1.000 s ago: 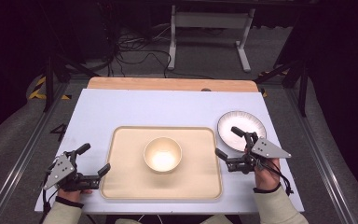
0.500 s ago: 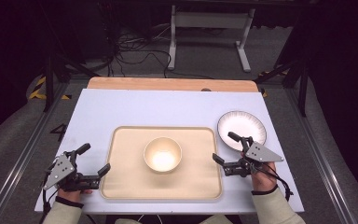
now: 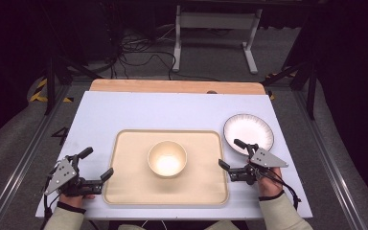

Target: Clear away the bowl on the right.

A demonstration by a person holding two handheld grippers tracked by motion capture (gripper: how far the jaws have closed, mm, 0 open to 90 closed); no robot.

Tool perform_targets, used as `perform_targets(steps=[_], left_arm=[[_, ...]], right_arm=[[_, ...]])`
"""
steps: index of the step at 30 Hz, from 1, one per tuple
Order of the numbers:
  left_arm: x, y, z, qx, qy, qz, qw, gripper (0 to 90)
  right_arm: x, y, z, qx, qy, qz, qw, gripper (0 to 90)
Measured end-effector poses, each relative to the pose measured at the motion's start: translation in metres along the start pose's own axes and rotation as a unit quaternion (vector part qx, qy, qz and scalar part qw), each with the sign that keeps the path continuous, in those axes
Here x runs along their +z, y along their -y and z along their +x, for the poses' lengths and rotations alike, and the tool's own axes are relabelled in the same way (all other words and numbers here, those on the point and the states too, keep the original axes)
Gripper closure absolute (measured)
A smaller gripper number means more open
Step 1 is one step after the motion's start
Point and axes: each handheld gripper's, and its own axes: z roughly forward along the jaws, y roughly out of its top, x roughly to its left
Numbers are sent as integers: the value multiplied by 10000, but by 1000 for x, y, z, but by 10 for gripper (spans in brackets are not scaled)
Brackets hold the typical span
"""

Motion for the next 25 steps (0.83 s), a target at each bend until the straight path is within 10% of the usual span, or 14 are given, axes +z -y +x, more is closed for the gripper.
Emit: perform_targets(steps=[25], left_arm=[[0, 0, 1, -29, 3, -5, 10000, 2]], right_arm=[[-9, 4, 1, -17, 63, -470, 9989, 43]])
